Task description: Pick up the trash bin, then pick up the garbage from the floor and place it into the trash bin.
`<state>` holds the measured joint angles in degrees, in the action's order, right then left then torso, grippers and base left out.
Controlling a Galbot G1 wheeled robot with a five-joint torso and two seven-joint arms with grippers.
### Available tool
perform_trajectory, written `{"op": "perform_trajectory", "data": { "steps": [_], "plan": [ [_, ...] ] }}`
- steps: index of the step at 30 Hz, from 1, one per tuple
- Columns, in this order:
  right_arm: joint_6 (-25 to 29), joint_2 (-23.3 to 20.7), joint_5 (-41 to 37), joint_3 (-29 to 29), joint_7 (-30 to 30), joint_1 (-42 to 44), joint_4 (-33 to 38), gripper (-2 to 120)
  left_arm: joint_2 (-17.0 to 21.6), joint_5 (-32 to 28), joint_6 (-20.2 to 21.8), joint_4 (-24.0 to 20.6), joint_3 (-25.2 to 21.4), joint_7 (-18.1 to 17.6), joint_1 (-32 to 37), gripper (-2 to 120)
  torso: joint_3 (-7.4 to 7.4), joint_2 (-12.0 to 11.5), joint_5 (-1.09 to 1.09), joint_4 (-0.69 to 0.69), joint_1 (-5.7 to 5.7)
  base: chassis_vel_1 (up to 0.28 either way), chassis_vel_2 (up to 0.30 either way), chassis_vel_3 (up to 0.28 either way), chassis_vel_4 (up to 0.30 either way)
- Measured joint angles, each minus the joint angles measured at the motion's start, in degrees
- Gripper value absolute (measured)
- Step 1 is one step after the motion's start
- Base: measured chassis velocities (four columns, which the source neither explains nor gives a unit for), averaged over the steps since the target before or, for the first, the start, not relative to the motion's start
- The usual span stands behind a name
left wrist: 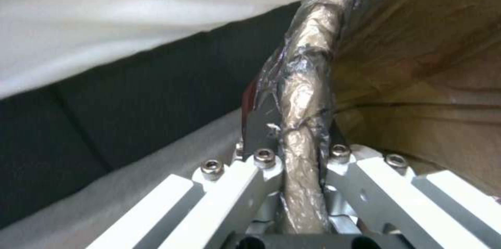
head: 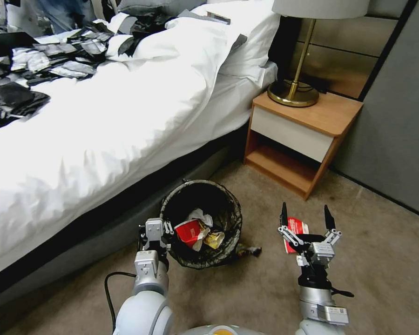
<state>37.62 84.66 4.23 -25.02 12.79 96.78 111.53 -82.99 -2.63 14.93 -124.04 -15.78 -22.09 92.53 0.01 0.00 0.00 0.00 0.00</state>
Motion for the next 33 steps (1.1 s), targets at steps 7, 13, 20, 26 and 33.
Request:
{"op": "perform_trajectory", "data": {
  "steps": [7, 13, 20, 26, 33],
  "plan": [
    [0.8, 0.0, -0.2, -0.1, -0.2, -0.7, -0.6, 100, -0.1, 0.0, 0.0, 0.0, -0.1, 0.0, 0.0, 0, -0.01, 0.0, 0.00, 0.00, 0.00, -0.104, 0.095, 0.099, -0.099],
    [0.8, 0.0, -0.5, -0.3, -0.2, -0.9, -0.6, 100, -0.1, 0.0, 0.0, 0.0, 0.0, 0.0, 0.0, 0, -0.02, 0.0, 0.00, -0.01, -0.01, 0.026, -0.032, -0.036, 0.019],
    [0.8, 0.0, -0.7, -1.0, -0.2, -1.6, -0.9, 100, -0.2, 0.1, 0.0, 0.0, 0.0, 0.0, 0.1, 0, -0.01, 0.0, 0.00, -0.01, -0.01, 0.000, 0.000, 0.000, 0.000],
    [0.4, -0.1, -0.4, -2.0, 0.1, -2.3, -1.5, 100, -0.2, 0.1, 0.0, 0.0, 0.0, 0.1, 0.1, 0, -0.01, 0.0, 0.00, 0.00, -0.01, 0.000, 0.000, 0.000, 0.000],
    [-13.8, -1.5, -4.7, -3.5, 4.6, -5.7, -4.5, 100, -0.1, 0.3, -0.1, 0.0, 0.2, 0.1, 0.2, 0, -0.01, 0.0, 0.01, 0.00, -0.01, 0.000, 0.000, 0.000, 0.000]
  ]
}}
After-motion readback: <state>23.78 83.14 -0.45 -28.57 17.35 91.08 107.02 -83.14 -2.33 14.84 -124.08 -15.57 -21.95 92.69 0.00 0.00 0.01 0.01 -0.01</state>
